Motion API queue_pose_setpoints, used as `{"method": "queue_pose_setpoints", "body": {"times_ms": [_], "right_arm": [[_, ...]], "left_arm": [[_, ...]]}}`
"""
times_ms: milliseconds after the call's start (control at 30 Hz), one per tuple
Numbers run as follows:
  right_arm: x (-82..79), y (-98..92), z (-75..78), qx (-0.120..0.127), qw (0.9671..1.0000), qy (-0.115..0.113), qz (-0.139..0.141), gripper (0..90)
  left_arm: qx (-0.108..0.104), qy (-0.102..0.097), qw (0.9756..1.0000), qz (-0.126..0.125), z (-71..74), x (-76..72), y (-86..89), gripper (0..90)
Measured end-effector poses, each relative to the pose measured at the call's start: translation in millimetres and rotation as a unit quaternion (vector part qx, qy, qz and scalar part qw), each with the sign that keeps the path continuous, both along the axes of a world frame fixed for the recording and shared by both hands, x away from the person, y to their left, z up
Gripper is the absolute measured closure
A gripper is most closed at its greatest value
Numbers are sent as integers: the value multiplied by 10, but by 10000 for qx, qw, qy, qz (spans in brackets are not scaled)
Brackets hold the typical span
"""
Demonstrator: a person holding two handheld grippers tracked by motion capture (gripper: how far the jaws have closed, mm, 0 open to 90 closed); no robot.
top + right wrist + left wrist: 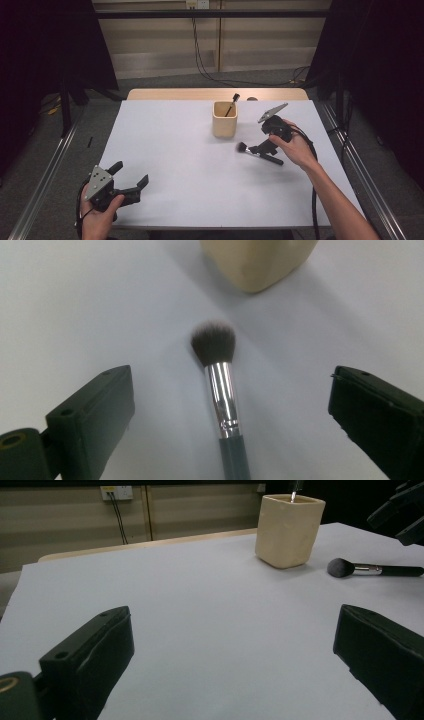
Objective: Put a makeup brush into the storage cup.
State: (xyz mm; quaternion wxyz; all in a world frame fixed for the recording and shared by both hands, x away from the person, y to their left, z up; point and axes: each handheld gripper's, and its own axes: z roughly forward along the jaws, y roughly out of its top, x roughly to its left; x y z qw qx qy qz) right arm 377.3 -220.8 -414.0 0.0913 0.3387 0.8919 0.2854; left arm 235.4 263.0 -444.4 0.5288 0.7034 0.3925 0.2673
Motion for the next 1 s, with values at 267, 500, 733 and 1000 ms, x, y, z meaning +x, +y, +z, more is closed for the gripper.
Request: {"method": "queue_pose_setpoints", "body": {"times_ms": [267,500,733,1000], "right_arm": [[123,70,10,-492,9974,455,270,52],[223,126,-48,-894,9921,746,465,48],[307,201,-110,-1291,9832,1055,744,49],[365,303,-116,-1530,9758,1189,1010,56]], "left_arm": [[-15,10,10000,-50,-2,-1,-12,28],[26,-19,10000,-48,1,-6,-11,28],[67,-16,10000,-31,-1,0,-11,29],[88,-5,10000,-30,-3,7,-9,28]]}}
